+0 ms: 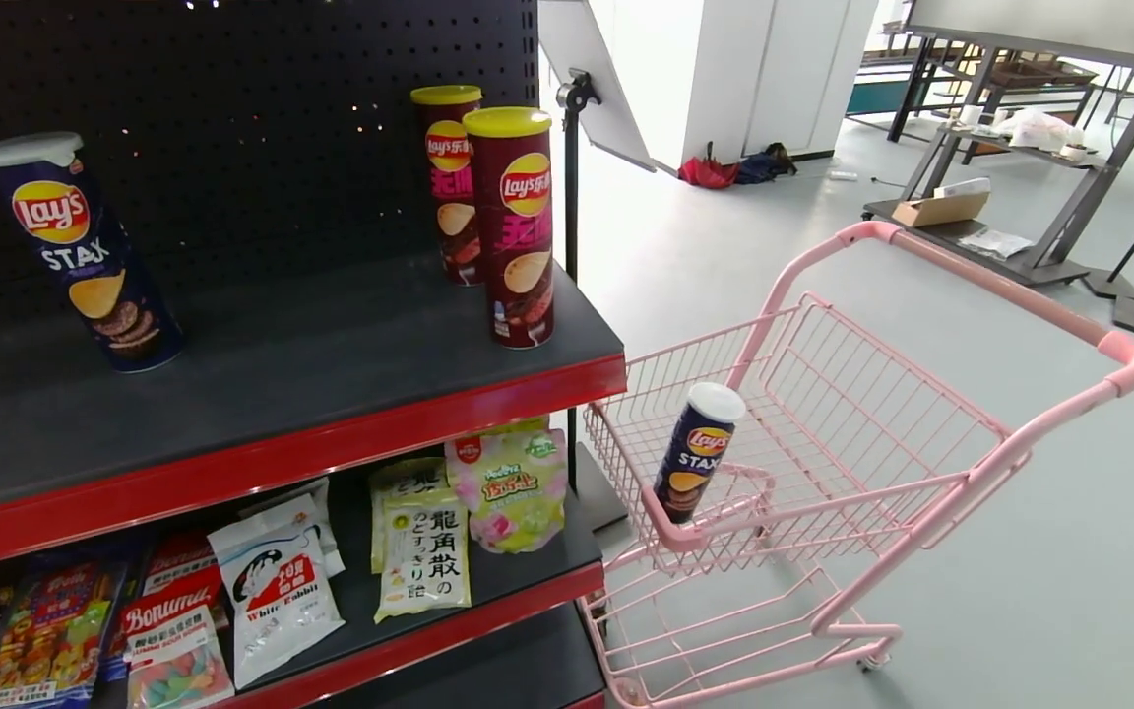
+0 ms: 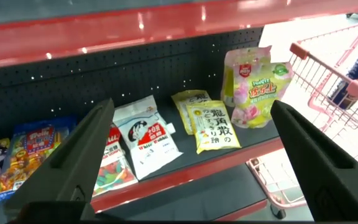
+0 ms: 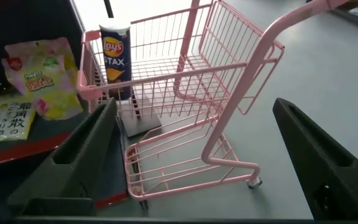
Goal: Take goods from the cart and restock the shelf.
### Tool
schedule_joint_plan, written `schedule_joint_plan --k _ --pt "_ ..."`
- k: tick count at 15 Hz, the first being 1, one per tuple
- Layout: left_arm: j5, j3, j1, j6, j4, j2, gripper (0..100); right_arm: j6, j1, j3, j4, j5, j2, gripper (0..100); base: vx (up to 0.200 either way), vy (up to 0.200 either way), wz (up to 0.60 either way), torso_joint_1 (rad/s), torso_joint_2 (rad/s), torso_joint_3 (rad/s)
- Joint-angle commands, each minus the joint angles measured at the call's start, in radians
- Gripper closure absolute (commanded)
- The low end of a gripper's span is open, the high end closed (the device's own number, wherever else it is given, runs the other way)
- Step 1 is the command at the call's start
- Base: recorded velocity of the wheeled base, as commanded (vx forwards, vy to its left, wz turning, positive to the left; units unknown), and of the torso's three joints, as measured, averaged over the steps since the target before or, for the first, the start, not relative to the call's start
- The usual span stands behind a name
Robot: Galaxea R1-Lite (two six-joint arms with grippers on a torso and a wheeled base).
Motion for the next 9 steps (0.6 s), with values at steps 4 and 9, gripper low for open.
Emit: schedule_joint_plan --k 4,9 --pt "0.0 0.0 -0.001 -0.001 0.0 0.001 0 -0.007 0.002 -0.002 0.003 0.011 0.012 0 0.0 0.0 0.0 -0.102 0.29 0.182" --pt "0.0 0.0 0.001 0.001 0.0 0.001 0 0.143 0.154 -0.695 -0.043 0.1 0.874 0 0.0 0.0 0.0 -0.003 0.01 0.008"
